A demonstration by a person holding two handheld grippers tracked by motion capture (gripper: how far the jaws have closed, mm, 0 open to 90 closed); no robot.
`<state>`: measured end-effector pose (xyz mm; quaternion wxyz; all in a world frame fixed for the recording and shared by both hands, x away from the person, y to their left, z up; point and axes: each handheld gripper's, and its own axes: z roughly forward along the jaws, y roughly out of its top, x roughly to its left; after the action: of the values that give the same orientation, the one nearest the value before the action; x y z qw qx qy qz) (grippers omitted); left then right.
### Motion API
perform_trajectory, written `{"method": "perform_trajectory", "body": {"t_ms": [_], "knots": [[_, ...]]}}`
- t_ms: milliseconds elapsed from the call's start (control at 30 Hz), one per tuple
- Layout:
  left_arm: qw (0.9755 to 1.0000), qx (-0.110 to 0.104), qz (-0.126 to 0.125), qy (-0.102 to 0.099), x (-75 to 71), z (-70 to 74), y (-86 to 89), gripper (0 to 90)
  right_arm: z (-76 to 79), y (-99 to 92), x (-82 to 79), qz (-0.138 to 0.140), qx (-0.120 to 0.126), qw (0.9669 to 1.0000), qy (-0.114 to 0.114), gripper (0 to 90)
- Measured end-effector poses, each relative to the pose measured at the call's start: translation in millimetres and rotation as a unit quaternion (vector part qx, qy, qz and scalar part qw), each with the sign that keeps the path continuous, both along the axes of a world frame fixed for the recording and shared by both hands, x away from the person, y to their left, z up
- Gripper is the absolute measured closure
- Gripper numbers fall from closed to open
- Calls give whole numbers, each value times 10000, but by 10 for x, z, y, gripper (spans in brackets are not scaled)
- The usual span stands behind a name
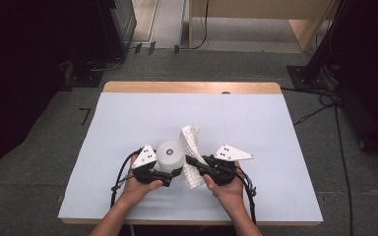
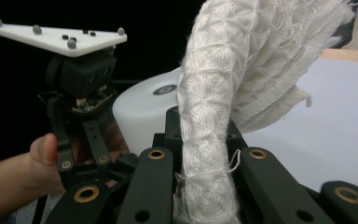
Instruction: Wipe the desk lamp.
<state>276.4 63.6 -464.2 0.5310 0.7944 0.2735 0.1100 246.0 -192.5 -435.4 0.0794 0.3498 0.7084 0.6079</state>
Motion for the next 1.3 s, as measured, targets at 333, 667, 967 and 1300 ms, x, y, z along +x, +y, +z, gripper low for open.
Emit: {"method": "perform_trajectory", "body": {"t_ms": [333,667,967,1300], "knots": [[9994,-282,182,-25,70,106,217,87,-346,164,109,260,-313,9968,682,802],[9979,453,306,-347,25,3,29,86,-73,23,57,121,84,9995,293,801],[9905,895,748,-727,34,-51,60,84,-353,-156,212,-236,-277,9946,974,795],[9862,631,1508,-259,-56,-107,87,13,-461,-105,292,-561,-819,9886,1131,667]]}}
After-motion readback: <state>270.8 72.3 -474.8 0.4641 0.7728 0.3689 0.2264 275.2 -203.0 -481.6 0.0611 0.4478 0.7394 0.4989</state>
